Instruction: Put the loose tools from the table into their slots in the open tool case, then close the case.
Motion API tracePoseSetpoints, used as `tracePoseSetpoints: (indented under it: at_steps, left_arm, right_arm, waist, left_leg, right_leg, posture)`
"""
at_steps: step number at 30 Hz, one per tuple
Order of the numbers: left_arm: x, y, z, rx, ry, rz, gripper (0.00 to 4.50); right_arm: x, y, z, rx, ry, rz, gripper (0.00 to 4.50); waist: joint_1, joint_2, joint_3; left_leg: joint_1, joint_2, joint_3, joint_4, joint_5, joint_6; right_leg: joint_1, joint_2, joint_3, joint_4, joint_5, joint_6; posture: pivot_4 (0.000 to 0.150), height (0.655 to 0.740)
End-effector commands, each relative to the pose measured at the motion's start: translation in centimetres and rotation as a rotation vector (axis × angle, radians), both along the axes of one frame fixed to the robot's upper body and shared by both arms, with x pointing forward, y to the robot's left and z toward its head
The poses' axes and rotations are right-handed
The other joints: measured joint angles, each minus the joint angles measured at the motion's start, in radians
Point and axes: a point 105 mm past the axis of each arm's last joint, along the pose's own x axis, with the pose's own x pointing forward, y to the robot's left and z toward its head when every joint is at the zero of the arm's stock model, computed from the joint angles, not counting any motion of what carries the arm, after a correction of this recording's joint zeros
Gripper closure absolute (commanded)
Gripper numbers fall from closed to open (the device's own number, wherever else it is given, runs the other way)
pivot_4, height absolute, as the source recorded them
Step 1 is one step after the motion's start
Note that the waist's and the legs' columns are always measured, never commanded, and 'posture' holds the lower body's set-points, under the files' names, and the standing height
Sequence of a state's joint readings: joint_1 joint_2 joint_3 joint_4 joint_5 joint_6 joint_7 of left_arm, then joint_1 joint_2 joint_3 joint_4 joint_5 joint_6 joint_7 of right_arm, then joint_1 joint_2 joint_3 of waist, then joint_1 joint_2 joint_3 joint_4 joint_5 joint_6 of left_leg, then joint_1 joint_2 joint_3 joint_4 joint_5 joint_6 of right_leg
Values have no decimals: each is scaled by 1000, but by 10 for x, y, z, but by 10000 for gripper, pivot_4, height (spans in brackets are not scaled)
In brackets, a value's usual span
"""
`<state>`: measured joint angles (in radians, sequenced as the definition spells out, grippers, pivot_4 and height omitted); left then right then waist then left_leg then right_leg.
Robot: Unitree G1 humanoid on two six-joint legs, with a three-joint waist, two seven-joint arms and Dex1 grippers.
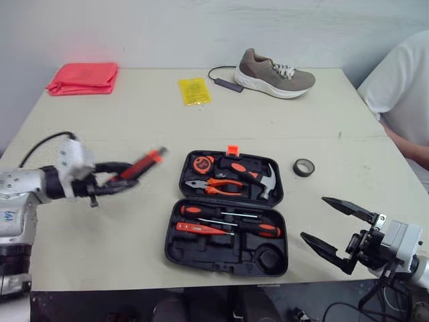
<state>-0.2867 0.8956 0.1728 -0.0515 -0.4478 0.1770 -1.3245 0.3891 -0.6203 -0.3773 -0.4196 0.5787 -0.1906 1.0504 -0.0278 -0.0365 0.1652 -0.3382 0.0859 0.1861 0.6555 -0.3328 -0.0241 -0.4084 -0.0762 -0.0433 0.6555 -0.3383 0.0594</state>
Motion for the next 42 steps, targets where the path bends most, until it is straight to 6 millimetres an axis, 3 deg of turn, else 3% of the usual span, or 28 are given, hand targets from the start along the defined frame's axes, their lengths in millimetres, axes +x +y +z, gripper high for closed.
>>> tracePoseSetpoints:
  at_steps: [1,5,12,20,30,42]
  left_arm:
    - [-23,-32,5,61,-18,-158,29981]
    - [-39,-65,-7,157,-8,-264,29982]
    - [-47,-93,-30,286,12,-283,29982]
    - [-52,-103,-53,400,45,-309,29982]
    - [-54,-113,-75,434,55,-319,29982]
    - [-52,-128,-80,437,54,-328,29982]
  right_arm:
    - [-5,1,3,-13,-14,28,0]
    - [-9,0,-1,-11,-1,29,0]
    - [-28,4,-8,-26,26,66,0]
    - [-54,11,-11,-45,110,126,0]
    - [-60,7,-8,-43,120,97,0]
    - [-59,7,-8,-40,124,81,0]
  waist:
    - [1,0,0]
    - [1,1,0]
    - [2,1,0]
    - [2,2,1]
    - [3,6,-1]
    - [28,7,-2]
  left_leg:
    - [0,0,0,0,0,0]
    - [0,0,-1,-1,1,-2]
    - [1,0,-1,-1,1,-2]
    - [1,0,-2,-2,1,-2]
    - [3,-1,-3,-2,1,-1]
    - [3,-3,-13,-1,-1,6]
  right_leg:
    - [0,1,1,0,0,0]
    - [0,2,3,-1,0,0]
    - [0,5,6,-1,0,0]
    - [1,4,6,-2,0,0]
    - [2,4,7,-2,0,0]
    - [6,2,6,-3,0,0]
  posture:
    - [1500,7400]
    - [1500,7400]
    - [1500,7400]
    - [1500,7400]
    - [1500,7400]
    - [1500,7400]
